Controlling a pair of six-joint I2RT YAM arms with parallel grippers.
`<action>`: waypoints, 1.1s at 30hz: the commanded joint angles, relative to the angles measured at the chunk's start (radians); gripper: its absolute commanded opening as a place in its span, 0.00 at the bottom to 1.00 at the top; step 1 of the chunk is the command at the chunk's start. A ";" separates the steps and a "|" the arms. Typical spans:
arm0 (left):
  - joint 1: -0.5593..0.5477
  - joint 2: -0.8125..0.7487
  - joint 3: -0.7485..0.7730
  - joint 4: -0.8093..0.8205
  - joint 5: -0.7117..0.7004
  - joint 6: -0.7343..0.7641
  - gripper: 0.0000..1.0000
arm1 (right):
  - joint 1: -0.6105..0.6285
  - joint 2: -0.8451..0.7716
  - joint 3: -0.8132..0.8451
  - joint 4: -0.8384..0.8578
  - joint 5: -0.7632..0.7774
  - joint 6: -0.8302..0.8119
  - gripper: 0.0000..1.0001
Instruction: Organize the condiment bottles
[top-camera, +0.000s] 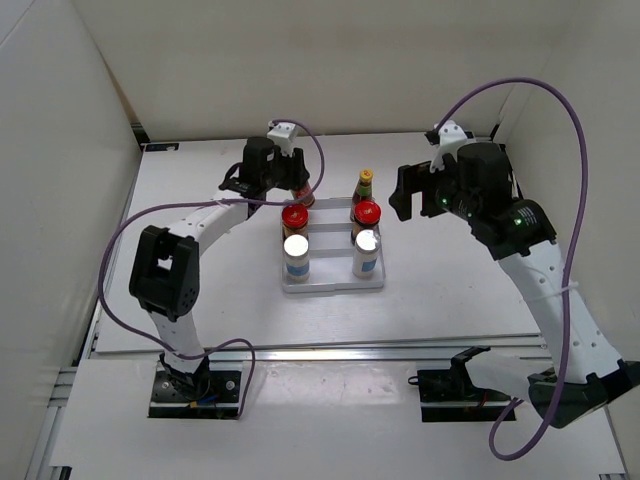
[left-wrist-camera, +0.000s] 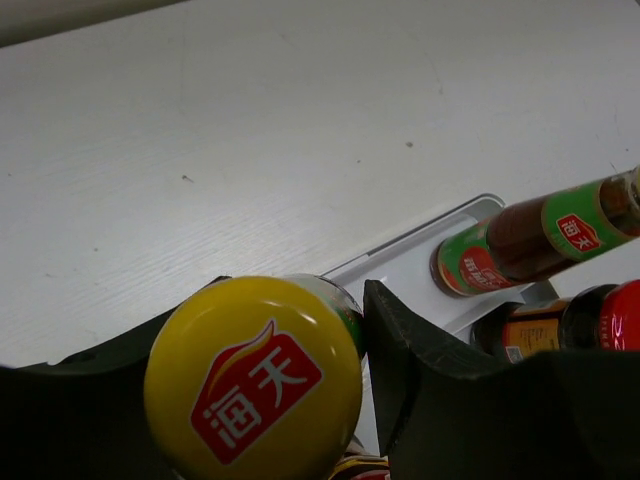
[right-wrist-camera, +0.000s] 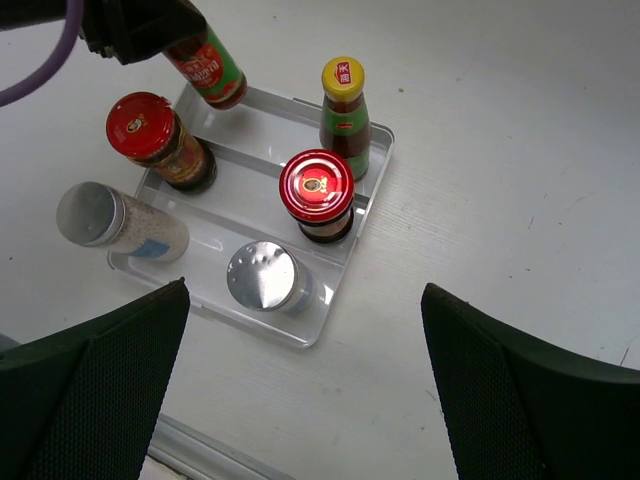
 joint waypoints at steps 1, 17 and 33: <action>-0.009 -0.034 0.019 0.100 0.028 -0.004 0.11 | -0.006 -0.029 -0.005 -0.002 -0.005 0.002 1.00; -0.010 0.067 -0.014 0.091 -0.047 0.036 0.12 | -0.006 -0.049 -0.005 -0.030 0.004 -0.016 1.00; -0.048 0.035 0.048 -0.006 -0.187 0.046 1.00 | -0.006 -0.058 -0.014 -0.039 0.013 0.004 1.00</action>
